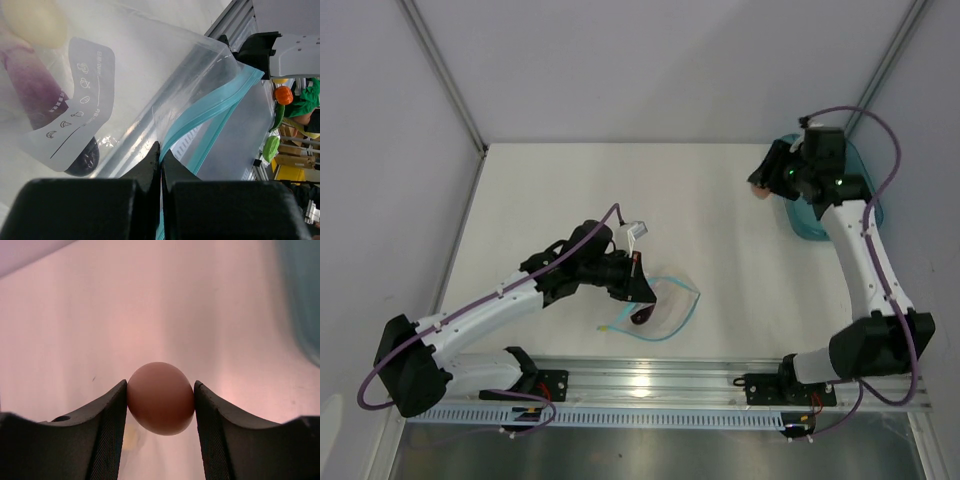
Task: Place the food in the zip-top bag and seal the zipper
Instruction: Place the fake vegetable in the zipper food storage bag.
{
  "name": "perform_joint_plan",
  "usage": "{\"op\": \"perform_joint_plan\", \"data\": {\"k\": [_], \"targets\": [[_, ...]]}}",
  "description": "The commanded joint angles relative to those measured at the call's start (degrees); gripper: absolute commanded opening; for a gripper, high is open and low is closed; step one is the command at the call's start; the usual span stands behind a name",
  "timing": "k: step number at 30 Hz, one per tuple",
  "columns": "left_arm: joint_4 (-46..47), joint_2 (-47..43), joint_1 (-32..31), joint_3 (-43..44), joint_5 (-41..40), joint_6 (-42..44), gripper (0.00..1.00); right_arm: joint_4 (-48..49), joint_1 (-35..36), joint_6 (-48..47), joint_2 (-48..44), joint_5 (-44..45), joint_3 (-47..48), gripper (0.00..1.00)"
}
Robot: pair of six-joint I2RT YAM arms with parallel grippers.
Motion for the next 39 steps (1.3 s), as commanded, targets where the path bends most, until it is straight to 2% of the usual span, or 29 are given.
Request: {"op": "perform_joint_plan", "data": {"k": [1, 4, 9, 16, 25, 31, 39], "targets": [[-1.44, -1.72, 0.47, 3.19, -0.73, -1.91, 0.01, 0.85, 8.19, -2.45, -7.8, -1.11, -6.98, 0.0], [-2.32, -1.73, 0.47, 4.16, -0.91, -2.61, 0.01, 2.43, 16.71, -2.53, -15.1, -2.69, -11.48, 0.0], [-3.11, -1.38, 0.47, 4.78, -1.09, -3.84, 0.01, 2.78, 36.02, -4.47, -25.81, 5.1, -16.15, 0.0], [-2.58, -0.67, 0.47, 5.83, -0.3, -6.74, 0.01, 5.77, 49.84, -5.25, -35.05, 4.24, -22.73, 0.0], [-1.27, 0.12, 0.47, 6.0, 1.98, -9.29, 0.0, 12.09, 58.21, -8.6, -39.73, 1.44, -32.14, 0.0], [-2.85, 1.61, 0.47, 7.06, 3.3, -8.67, 0.01, 16.14, 59.36, -8.78, -35.25, 0.38, -34.0, 0.0], [-2.76, 0.38, 0.47, 6.54, 3.66, -9.12, 0.01, 16.23, 60.94, -10.18, -30.33, 6.53, -33.47, 0.0]]}}
